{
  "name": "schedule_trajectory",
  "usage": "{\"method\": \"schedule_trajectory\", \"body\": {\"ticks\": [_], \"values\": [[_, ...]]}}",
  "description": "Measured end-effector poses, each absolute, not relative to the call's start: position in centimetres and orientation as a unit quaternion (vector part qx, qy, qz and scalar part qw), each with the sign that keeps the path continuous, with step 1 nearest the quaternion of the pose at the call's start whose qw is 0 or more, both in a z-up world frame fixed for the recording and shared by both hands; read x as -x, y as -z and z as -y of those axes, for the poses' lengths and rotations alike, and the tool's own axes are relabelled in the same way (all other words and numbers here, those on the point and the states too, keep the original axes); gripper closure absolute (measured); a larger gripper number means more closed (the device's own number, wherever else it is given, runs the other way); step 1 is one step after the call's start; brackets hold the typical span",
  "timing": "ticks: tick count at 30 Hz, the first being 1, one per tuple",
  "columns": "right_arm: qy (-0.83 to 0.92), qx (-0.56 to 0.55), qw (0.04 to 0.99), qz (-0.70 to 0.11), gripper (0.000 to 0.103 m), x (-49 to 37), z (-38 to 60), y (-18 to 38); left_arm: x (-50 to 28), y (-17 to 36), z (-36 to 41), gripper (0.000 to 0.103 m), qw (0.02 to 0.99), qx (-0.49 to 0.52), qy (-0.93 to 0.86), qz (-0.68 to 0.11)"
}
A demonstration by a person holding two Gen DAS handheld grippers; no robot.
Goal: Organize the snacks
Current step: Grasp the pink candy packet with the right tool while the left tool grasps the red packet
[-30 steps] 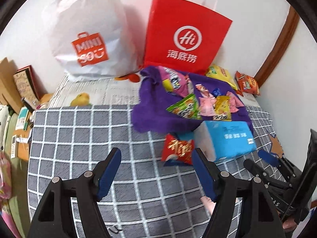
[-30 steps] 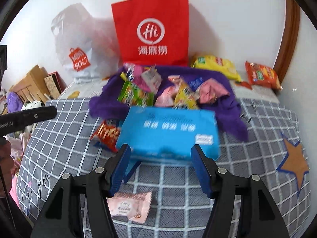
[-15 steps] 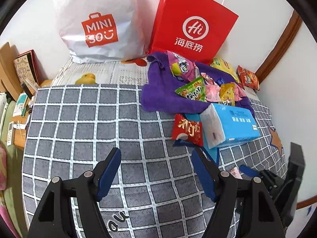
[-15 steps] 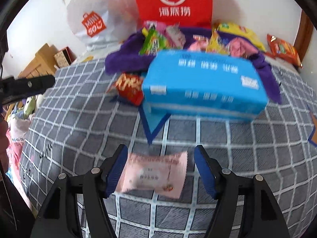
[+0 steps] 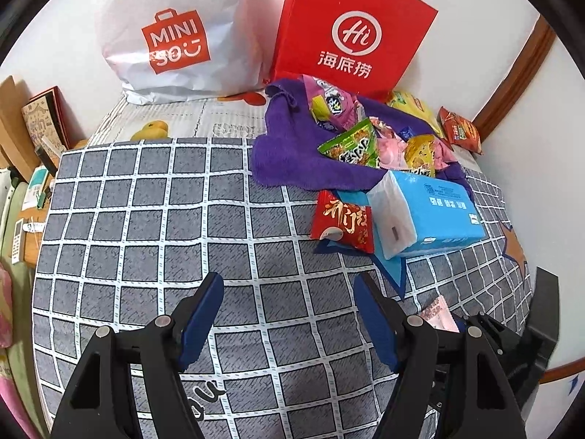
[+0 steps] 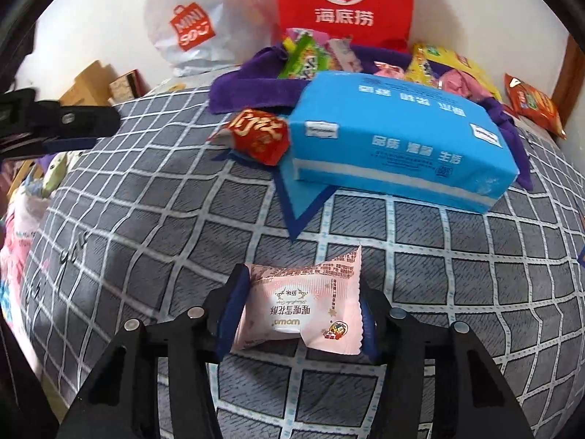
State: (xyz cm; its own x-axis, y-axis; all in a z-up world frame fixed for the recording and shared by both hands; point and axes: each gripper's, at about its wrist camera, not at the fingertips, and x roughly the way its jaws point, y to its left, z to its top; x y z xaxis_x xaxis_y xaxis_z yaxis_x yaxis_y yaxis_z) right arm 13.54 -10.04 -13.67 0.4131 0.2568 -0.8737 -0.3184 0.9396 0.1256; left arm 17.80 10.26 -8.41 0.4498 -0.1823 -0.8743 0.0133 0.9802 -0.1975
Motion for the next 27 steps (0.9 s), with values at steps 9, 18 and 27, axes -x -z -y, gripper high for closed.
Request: {"method": "schedule_trajectory", "body": {"ticks": [9,18,27], "values": [[-0.204,-0.032,0.844,-0.494,0.08,-14.0,12.8,12.6,-19.9,9.9,-7.5,0.031,0.843,0.069,0.066,-0.53],[-0.173,-0.05,0.86,-0.477,0.084,-16.0,17.2,12.0,-23.8,12.3,-4.5,0.032,0.84,0.049,0.073,-0.536],[-0.127,-0.069,0.855,-0.499,0.06,-18.0,21.7,13.4,-26.2,14.9,-1.7,0.033,0.839,0.01,0.062,-0.541]]}}
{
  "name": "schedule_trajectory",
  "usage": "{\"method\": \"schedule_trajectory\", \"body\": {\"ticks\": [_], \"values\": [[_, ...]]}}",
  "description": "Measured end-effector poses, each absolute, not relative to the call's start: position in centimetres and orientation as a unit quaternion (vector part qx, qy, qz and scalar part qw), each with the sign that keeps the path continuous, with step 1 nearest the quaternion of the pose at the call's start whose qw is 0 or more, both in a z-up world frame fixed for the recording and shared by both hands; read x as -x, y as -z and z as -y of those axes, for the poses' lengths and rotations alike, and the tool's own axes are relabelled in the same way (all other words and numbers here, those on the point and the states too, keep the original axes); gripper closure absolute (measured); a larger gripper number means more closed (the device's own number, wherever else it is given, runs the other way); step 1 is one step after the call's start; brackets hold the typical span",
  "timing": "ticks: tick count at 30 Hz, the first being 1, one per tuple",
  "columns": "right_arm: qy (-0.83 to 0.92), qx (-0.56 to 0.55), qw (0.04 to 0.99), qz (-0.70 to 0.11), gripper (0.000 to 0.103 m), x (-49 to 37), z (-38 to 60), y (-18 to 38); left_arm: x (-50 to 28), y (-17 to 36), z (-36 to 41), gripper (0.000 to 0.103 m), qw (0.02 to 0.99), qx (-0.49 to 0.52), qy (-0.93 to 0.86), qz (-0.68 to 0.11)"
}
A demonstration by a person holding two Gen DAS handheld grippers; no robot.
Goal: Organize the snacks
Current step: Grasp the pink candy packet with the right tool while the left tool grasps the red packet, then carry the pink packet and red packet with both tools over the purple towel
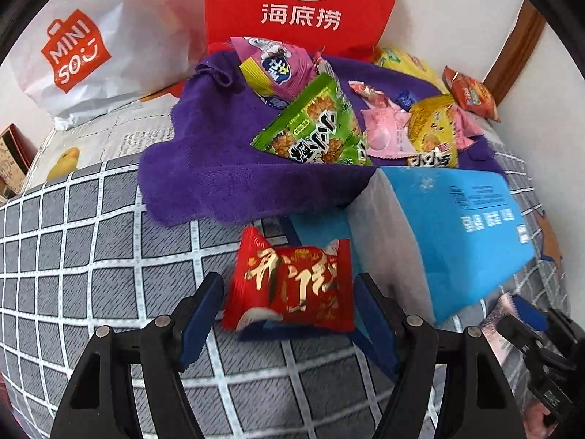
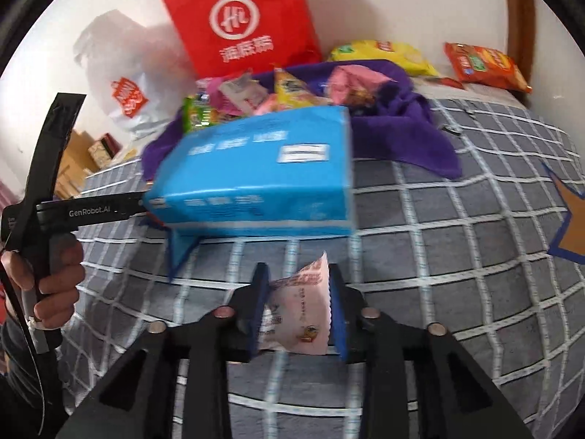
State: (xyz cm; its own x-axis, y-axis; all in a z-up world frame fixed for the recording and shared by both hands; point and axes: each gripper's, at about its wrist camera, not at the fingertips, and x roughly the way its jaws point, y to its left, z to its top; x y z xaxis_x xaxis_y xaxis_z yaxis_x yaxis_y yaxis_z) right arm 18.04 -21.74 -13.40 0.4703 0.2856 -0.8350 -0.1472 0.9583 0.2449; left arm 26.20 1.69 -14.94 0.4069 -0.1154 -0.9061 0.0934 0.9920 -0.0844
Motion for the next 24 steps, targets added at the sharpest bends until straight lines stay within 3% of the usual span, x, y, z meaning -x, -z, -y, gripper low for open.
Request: {"method": "schedule_trajectory", "body": {"ticks": [2,4,6,11,14,16,18,24], "values": [[-0.128,-0.067,0.852,-0.503,0.049,-17.8,22.3,13.5,-26.2,15.1,-1.7,0.037,0.845,0.01,0.061,-0.531],[-0.134,-0.068,0.852,-0.501,0.042,-17.5,22.6,13.5,-26.3,15.1,-1.7,0.052,0.847,0.01,0.062,-0.528],[-0.14,-0.06,0.85,-0.504,0.04,-17.2,22.2,13.6,-26.2,15.1,-1.9,0.058,0.848,0.009,0.064,-0.527],[-0.158,-0.02,0.847,-0.507,0.03,-17.0,19.9,14.4,-25.7,14.6,-2.8,0.061,0.844,0.021,0.071,-0.531],[-0.154,0.013,0.855,-0.495,0.03,-16.8,18.8,14.6,-25.2,14.3,-3.5,0.061,0.842,0.031,0.076,-0.534],[-0.148,0.043,0.858,-0.49,0.034,-16.5,18.0,14.8,-24.9,14.0,-3.7,0.061,0.842,0.034,0.076,-0.533],[-0.158,0.063,0.858,-0.485,0.045,-16.1,17.4,14.7,-24.5,13.7,-4.0,0.061,0.844,0.036,0.076,-0.529],[-0.157,0.044,0.869,-0.468,0.068,-15.4,18.2,13.6,-23.5,12.5,-3.9,0.061,0.849,0.036,0.084,-0.52]]}}
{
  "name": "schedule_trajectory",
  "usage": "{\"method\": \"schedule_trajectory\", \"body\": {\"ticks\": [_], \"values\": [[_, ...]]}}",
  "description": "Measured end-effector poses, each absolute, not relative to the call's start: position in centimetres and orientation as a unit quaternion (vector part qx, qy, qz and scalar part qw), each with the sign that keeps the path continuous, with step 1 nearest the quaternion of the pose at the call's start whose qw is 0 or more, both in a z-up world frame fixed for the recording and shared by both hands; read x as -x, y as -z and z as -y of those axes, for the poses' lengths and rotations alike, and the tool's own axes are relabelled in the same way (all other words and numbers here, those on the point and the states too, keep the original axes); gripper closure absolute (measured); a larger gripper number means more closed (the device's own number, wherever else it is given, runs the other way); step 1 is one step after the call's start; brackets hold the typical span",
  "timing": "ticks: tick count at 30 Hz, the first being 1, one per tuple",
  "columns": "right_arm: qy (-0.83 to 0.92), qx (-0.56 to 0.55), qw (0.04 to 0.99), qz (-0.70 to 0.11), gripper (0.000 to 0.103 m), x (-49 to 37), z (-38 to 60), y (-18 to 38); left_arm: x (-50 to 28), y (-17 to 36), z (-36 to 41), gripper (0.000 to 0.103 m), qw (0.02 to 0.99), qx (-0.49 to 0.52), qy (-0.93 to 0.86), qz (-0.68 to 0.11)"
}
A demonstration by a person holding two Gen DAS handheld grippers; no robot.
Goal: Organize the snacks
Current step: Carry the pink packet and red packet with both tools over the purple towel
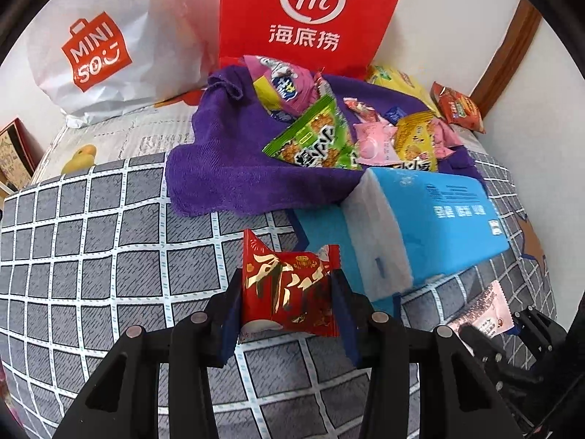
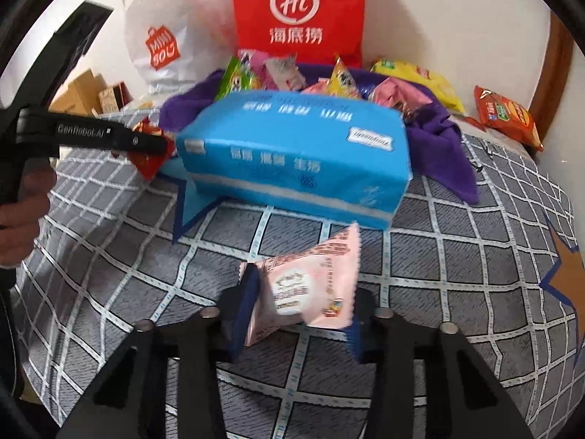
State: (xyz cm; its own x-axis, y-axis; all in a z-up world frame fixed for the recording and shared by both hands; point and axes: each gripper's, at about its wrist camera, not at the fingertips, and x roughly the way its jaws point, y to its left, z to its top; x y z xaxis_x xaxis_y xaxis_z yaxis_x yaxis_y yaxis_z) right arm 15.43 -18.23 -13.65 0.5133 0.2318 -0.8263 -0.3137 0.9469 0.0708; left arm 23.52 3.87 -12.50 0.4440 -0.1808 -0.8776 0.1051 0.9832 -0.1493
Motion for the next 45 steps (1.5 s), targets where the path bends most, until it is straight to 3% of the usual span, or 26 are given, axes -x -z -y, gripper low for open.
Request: {"method": "schedule_trajectory", "body": {"ticks": [5,10,45], "values": [[-0.17,0.016,0.873,-0.456,0.081,-15.0,18.8,12.5,-22.3,11.4,-3.7,0.061,0.853,0.035,0.091,-0.512],[-0.172,-0.001,0.881,-0.441,0.086,-14.3,18.8,10.8,-21.4,10.3,-3.9,0.061,0.857,0.041,0.098,-0.504],[-0.089,-0.043,0.924,-0.368,0.086,-15.4,21.9,0.1,-17.3,1.4,-0.2,0.061,0.879,0.06,0.153,-0.448]]}}
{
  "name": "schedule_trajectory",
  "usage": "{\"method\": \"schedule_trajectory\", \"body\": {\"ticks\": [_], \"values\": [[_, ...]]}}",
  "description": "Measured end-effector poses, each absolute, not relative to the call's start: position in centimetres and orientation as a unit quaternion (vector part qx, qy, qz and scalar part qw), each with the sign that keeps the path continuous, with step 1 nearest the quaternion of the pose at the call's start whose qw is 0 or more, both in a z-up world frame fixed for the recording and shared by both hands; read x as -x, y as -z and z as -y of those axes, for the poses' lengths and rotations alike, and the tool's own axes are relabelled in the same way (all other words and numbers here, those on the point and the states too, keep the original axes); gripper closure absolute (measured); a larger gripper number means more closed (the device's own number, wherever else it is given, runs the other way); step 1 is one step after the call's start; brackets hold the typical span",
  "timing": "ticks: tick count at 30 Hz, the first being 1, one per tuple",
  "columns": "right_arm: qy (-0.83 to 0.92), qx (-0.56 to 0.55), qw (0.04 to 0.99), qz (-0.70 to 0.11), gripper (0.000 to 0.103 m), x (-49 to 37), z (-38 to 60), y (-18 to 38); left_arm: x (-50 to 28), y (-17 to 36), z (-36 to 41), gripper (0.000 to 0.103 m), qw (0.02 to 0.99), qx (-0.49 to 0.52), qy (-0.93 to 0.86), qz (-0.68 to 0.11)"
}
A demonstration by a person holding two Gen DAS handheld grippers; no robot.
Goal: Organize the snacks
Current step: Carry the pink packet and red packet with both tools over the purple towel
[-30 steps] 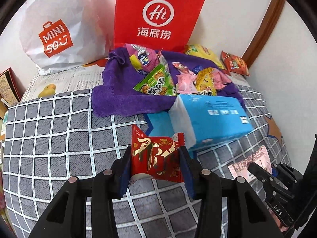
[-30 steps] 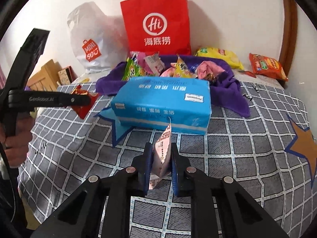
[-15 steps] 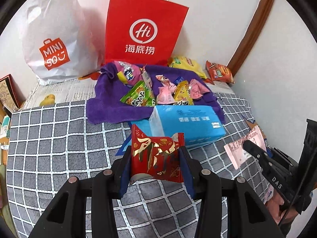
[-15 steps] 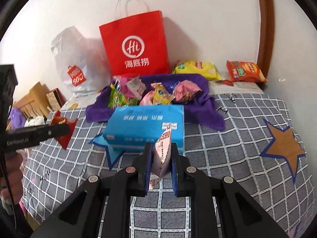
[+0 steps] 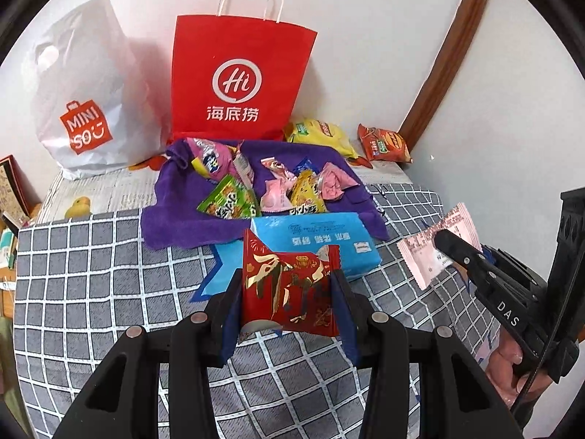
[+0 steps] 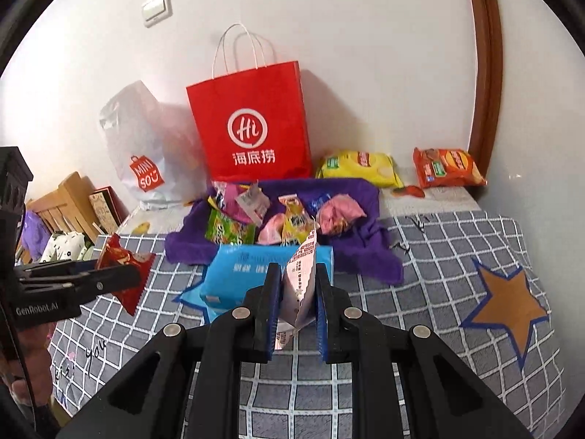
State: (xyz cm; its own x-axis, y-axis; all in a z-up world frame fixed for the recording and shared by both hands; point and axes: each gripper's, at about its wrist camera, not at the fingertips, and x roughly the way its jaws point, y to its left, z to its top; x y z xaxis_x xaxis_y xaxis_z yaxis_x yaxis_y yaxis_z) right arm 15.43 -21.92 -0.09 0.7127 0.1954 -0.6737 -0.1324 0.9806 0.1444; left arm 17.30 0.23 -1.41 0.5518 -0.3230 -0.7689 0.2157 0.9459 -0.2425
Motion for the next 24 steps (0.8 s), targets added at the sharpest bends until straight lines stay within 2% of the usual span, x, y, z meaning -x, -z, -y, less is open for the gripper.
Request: {"method": "schedule_trajectory", "body": {"ticks": [24], "values": [[-0.094,-0.038,0.928,-0.358,0.086,-20.0,21.4,-2.4,-19.8,-0.9,0.5,0.061,0.876,0.068,0.171,-0.445]]}}
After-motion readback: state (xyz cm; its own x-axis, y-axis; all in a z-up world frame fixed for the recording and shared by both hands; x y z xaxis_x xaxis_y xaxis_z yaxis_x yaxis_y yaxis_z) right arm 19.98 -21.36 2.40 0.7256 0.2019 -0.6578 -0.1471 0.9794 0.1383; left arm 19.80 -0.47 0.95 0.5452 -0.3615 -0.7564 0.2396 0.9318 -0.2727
